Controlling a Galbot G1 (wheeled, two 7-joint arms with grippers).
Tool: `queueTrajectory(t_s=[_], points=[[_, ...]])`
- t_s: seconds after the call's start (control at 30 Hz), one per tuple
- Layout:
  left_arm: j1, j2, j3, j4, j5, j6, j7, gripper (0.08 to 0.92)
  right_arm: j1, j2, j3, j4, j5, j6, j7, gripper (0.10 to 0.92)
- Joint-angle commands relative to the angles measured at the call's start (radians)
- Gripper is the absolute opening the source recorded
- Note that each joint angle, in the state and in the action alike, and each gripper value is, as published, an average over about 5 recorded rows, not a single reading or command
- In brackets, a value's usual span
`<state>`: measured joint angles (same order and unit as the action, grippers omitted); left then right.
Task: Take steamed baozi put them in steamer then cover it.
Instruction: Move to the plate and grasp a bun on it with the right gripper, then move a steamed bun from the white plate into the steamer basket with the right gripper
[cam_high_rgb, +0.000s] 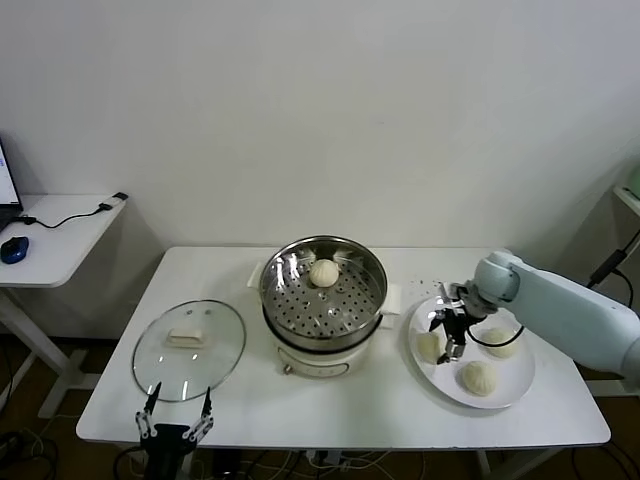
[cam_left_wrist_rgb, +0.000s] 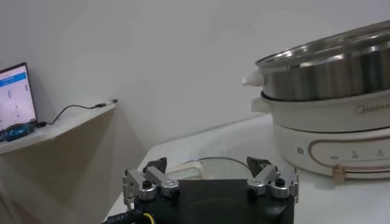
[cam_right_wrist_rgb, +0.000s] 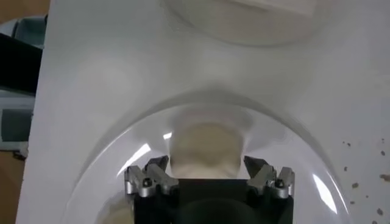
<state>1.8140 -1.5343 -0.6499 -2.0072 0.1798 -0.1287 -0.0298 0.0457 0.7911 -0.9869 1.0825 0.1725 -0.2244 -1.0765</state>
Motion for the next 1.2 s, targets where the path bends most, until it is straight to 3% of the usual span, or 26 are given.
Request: queueTrajectory(t_s=[0.03,0.3,0.67,0.9,1.2], points=[[0.001,0.0,0.0,0.0,0.0,-0.002,0.0,0.823,-0.005,0.018,0.002,-0.019,-0.004,0.004,-0.004,0.737],[0.004,-0.001,0.001,-0.009,-0.007,0.0,-0.001,0.823,0.048,-0.015,-0.008,0.006,0.033,0.003,-0.003,0.697],[-0.007,0.005,0.016,-0.02,-0.005,0.005,0.002,0.823,0.606,-0.076,-0.378,0.035,0.336,0.023,-0.043,0.696],[-0.009,0.008,0.039,-0.02,-0.004,0.005,0.004,0.823,0.849,0.073,-0.572,0.01,0.519,0.017,-0.051,0.696],[-0.007,0.011,0.066,-0.024,-0.009,0.005,0.007,0.823,0.819,0.371,-0.58,-0.046,0.682,-0.051,-0.001,0.696]])
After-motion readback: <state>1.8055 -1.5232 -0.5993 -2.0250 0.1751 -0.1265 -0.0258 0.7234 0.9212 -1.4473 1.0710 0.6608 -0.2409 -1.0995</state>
